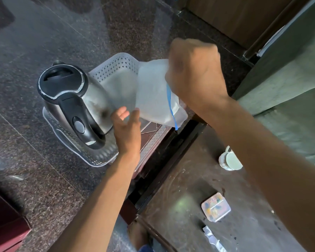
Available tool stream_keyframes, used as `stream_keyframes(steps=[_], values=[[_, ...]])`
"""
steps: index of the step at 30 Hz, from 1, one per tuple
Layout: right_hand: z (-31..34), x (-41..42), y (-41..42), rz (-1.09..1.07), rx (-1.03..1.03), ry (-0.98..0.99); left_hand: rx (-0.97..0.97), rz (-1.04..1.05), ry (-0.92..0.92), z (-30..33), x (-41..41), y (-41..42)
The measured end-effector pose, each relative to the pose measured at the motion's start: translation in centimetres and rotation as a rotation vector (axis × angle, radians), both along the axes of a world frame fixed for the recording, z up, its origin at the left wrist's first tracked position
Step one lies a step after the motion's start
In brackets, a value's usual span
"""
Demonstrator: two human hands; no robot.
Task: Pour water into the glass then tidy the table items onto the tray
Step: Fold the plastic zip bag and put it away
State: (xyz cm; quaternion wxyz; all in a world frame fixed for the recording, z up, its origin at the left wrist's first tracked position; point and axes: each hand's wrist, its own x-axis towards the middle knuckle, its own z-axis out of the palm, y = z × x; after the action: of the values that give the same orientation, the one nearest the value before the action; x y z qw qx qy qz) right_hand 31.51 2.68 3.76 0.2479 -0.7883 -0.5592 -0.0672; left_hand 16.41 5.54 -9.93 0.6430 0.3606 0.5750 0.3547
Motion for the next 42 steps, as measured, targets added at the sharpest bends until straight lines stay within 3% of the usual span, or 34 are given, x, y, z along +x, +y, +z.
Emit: stream_keyframes(steps=[3,10,15,23,35,42], values=[[2.5,0.6,-2.5,0.051,0.118,0.078,-0.015,-0.043,-0.007,0.7,0.3,0.1],[6.4,1.6,-10.0,0.110,0.224,0.235,0.022,-0.294,-0.283,3.2,1.1,-2.2],[7.5,2.5,-16.1,0.079,0.283,0.342,-0.238,-0.433,-0.597,3.0,1.3,-6.7],[7.7,4.0,-29.6,-0.077,0.395,0.547,-0.516,-0.644,-0.839,1.5,3.9,-17.8],[4.5,6.6,-51.8,-0.682,0.509,0.636,-0.508,-0.717,-0.659,2.2,11.8,-32.6],[2.7,7.5,-60.2,-0.728,0.500,0.905,-0.547,-0.860,-0.617,1.1,15.6,-38.4]])
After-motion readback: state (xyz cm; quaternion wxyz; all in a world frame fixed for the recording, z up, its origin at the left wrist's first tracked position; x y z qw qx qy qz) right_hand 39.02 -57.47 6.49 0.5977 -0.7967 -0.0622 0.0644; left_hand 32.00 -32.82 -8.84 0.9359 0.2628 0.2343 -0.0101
